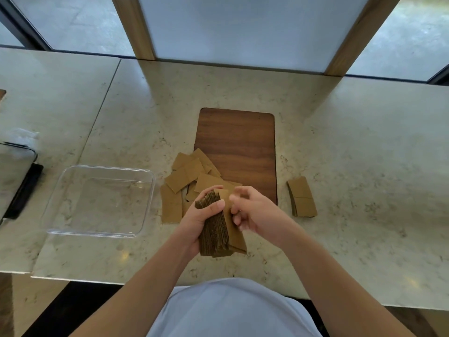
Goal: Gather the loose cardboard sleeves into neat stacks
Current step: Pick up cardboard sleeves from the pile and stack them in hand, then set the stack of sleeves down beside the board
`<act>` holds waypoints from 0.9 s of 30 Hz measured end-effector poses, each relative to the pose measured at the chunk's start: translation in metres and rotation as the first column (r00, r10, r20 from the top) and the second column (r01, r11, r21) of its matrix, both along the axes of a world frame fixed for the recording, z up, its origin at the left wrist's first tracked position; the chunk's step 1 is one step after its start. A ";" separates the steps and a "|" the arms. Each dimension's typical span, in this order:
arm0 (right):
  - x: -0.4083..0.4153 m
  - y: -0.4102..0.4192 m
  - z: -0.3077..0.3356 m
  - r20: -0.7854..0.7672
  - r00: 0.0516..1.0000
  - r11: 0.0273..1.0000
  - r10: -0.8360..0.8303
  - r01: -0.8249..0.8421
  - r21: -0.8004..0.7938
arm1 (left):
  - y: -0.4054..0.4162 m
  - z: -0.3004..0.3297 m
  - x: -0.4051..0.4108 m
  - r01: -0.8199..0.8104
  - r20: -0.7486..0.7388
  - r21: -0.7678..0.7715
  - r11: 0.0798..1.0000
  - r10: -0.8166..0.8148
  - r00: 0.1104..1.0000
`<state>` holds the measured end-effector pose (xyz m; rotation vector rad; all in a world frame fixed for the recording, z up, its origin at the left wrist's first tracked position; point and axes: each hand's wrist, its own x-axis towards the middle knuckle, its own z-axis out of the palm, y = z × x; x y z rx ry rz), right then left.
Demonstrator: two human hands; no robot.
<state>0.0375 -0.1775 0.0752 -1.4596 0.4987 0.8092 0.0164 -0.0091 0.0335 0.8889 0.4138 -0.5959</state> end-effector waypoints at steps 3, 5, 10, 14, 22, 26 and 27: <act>-0.018 -0.019 -0.013 0.187 0.982 0.956 0.038 0.019 -0.294 | -0.019 0.001 0.003 0.019 -0.034 -0.008 1.000 -0.020 0.999; -0.028 -0.032 -0.019 0.074 0.995 0.976 -0.063 0.077 -0.204 | -0.038 0.000 0.005 0.011 -0.057 -0.031 0.999 -0.013 0.998; -0.041 -0.061 -0.030 -0.144 0.955 0.966 -0.258 0.255 -0.040 | -0.092 -0.001 0.011 0.112 -0.016 0.026 0.993 -0.112 0.994; -0.045 -0.098 -0.039 -0.031 0.942 0.935 -0.333 0.326 -0.141 | -0.143 -0.004 0.017 0.170 -0.078 0.177 0.970 -0.158 0.984; -0.016 -0.160 -0.052 0.317 0.897 0.868 -0.309 0.402 -0.291 | -0.230 -0.017 0.032 0.036 -0.032 0.624 0.780 -0.020 0.999; 0.001 -0.177 -0.065 0.341 0.920 0.842 -0.192 0.333 -0.424 | -0.255 -0.025 0.048 0.152 -0.174 0.648 0.746 -0.049 0.984; 0.005 -0.179 -0.067 0.324 0.932 0.842 -0.162 0.301 -0.448 | -0.258 -0.026 0.052 0.166 -0.192 0.638 0.752 -0.053 0.980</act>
